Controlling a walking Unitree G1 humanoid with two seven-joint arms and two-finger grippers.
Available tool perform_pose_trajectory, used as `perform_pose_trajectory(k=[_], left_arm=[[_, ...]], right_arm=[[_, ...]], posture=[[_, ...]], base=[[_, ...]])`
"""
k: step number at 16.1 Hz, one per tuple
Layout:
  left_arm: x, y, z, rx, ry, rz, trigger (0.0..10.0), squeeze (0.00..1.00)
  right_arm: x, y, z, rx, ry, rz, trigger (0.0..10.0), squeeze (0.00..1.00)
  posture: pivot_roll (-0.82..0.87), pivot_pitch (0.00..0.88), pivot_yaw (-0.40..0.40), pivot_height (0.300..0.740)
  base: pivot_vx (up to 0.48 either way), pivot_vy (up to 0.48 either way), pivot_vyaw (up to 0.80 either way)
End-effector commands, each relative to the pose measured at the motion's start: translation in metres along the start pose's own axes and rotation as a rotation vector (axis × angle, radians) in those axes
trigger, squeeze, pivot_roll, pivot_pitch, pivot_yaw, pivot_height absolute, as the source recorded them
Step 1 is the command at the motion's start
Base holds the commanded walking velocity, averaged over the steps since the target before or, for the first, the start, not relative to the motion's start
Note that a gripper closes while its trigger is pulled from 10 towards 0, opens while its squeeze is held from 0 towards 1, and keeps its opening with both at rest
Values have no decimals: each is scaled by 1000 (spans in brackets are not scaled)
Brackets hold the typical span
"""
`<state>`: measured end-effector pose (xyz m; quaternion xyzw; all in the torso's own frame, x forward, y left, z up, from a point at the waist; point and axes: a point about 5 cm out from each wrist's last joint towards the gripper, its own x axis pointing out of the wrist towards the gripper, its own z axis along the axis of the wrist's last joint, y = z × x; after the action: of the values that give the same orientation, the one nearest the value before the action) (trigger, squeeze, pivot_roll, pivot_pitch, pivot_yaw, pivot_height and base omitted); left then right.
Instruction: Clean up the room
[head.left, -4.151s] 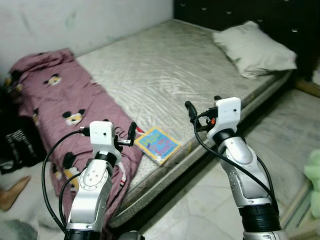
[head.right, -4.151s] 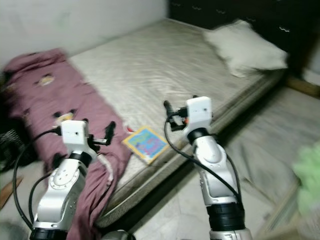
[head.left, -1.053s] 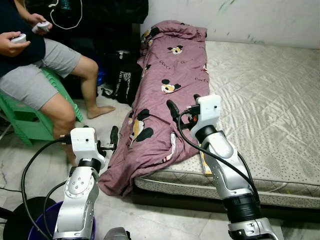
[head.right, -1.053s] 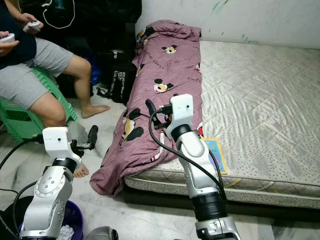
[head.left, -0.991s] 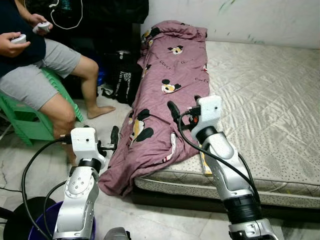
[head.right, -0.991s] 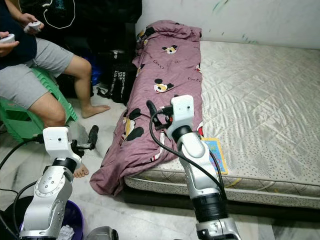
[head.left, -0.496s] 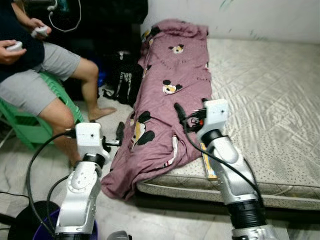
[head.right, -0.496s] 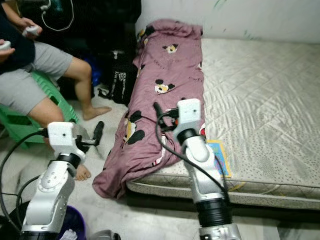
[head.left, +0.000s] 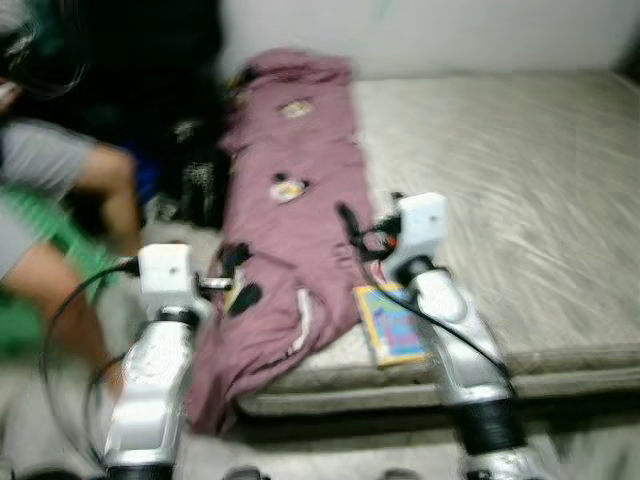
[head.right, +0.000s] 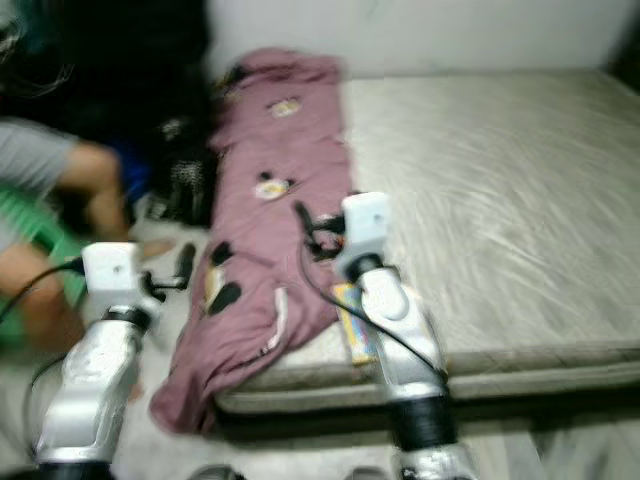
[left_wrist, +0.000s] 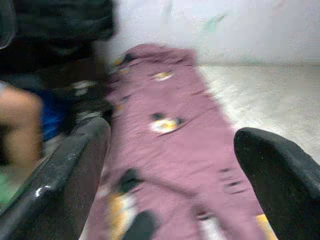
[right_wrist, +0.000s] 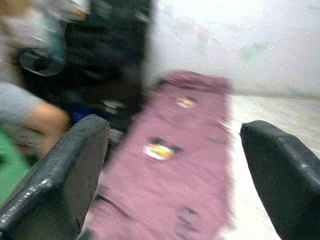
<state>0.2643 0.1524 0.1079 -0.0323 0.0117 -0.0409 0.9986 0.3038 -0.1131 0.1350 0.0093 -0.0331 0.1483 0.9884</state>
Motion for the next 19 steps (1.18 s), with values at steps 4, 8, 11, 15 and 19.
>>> perform_pose_trajectory(k=[4, 8, 11, 15, 19], left_arm=[[-1, 1, -2, 35, 9, -6, 10000, 0], [0, 1, -1, 34, 8, -9, 10000, 0], [1, 1, -1, 33, 6, -12, 10000, 0], [1, 0, 0, 9, -8, -11, 10000, 0], [1, -3, 2, -4, -24, -40, 10000, 0]], right_arm=[[2, 2, 3, 16, -10, -9, 10000, 0], [2, 1, 3, 12, -12, -14, 10000, 0], [2, 1, 4, 6, -13, -12, 10000, 0], [3, 1, 4, -4, -14, -9, 10000, 0], [2, 1, 4, -11, -14, -6, 10000, 0]], posture=[[-95, 0, 20, 740], [-98, 0, 22, 740], [-100, 0, 22, 740], [-102, 0, 21, 740], [-104, 0, 19, 740]], base=[[0, 0, 0], [0, -329, 0], [0, -374, 0], [0, -214, 0], [0, 0, 0]])
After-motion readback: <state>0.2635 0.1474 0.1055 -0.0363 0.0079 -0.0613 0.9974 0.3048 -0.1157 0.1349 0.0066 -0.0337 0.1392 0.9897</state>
